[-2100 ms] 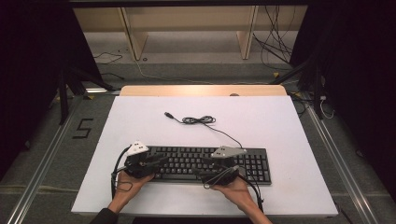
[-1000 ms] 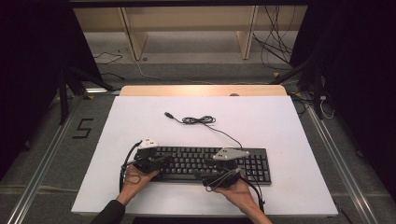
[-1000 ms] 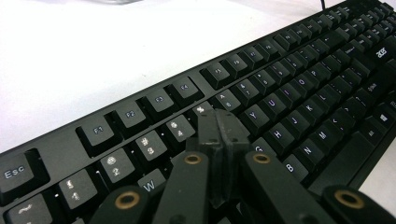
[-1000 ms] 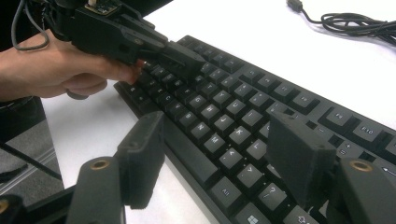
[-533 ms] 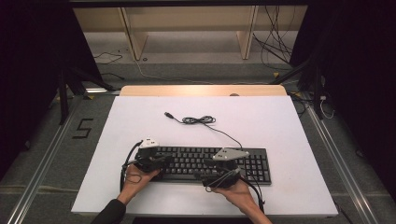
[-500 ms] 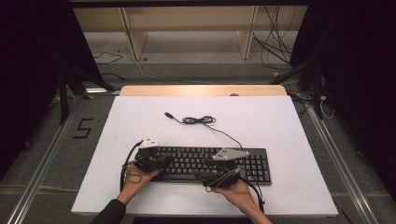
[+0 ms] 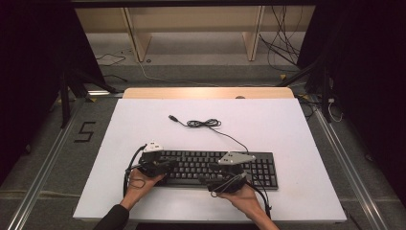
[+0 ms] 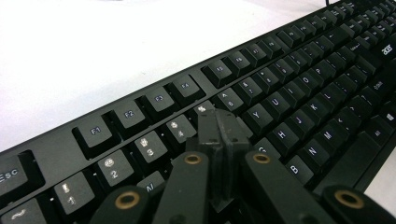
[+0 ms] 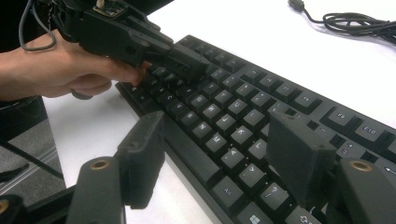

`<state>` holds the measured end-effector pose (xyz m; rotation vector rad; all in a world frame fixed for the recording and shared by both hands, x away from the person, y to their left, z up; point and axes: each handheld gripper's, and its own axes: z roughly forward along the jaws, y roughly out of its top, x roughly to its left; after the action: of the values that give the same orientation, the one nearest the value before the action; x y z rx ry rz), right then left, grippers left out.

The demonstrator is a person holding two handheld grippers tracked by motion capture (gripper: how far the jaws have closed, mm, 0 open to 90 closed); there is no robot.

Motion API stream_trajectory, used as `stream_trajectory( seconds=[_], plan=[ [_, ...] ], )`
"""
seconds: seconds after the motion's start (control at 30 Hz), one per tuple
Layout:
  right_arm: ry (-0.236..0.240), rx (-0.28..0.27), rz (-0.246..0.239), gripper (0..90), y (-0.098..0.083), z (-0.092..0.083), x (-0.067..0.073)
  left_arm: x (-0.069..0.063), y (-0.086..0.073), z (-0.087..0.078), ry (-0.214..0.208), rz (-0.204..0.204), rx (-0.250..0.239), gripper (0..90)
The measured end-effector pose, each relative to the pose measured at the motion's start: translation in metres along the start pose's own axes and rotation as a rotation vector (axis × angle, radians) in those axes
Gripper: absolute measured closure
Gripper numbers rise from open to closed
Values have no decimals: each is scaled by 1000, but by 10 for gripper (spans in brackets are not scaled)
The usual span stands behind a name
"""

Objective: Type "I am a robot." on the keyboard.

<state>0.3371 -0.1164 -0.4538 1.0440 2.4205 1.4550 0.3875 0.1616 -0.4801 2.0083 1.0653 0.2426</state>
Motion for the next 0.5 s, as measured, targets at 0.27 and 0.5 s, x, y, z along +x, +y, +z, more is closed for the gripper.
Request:
stream_trajectory(
  seconds=[0.27, 0.5],
  plan=[
    [1, 0, 0, 381, 0, 0, 0, 0, -2, 2, -3, 3, 13, 891],
    [2, -3, -1, 381, 0, 0, 1, 0, -1, 2, -4, -4, 5, 889]
  ],
)
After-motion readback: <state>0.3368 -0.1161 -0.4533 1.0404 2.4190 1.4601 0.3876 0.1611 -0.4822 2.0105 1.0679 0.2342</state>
